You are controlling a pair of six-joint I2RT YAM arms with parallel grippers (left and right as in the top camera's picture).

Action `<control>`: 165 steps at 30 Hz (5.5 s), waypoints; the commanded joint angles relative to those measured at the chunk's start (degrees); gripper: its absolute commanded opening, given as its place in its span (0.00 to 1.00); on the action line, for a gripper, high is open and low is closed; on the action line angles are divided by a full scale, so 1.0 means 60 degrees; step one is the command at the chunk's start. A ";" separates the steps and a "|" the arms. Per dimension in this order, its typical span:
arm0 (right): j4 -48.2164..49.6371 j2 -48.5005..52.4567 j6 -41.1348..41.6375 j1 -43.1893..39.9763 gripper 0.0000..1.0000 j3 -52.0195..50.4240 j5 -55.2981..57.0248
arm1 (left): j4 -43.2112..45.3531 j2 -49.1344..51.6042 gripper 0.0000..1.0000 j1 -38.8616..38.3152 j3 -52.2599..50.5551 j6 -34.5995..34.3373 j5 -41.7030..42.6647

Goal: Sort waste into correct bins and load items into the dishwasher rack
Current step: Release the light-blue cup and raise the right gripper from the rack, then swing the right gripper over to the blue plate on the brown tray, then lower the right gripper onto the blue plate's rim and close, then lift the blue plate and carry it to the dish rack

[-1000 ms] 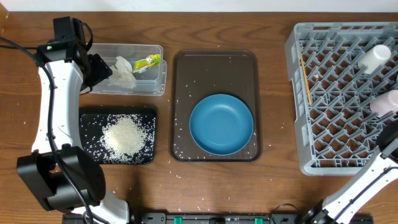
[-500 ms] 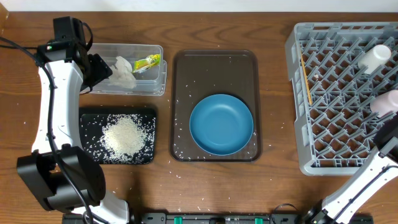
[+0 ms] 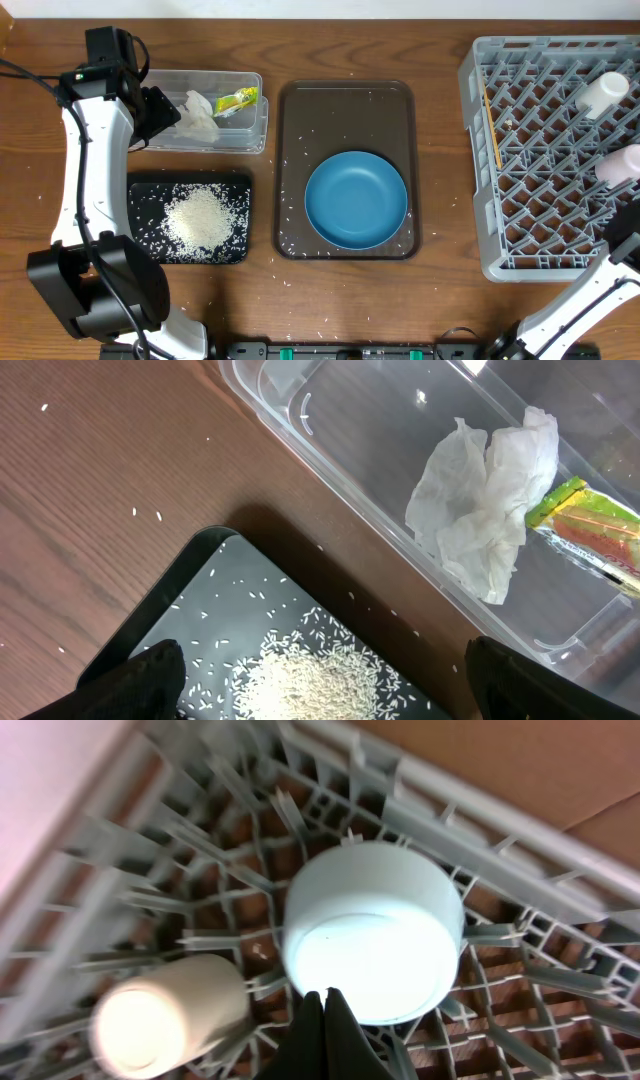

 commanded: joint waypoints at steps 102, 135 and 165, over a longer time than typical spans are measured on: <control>-0.3687 -0.1311 -0.1388 1.1628 0.87 -0.0044 -0.2463 | -0.0055 -0.0211 0.92 0.0029 -0.0040 -0.0080 -0.0011; -0.5253 0.1016 0.2102 1.4335 0.46 -0.0197 -0.0284 | -0.0051 -0.0211 0.92 0.0029 -0.0040 -0.0080 -0.0011; -0.3268 0.1013 0.3625 1.4265 0.01 -0.2605 -0.0102 | -0.0051 -0.0211 0.92 0.0029 -0.0040 -0.0080 -0.0011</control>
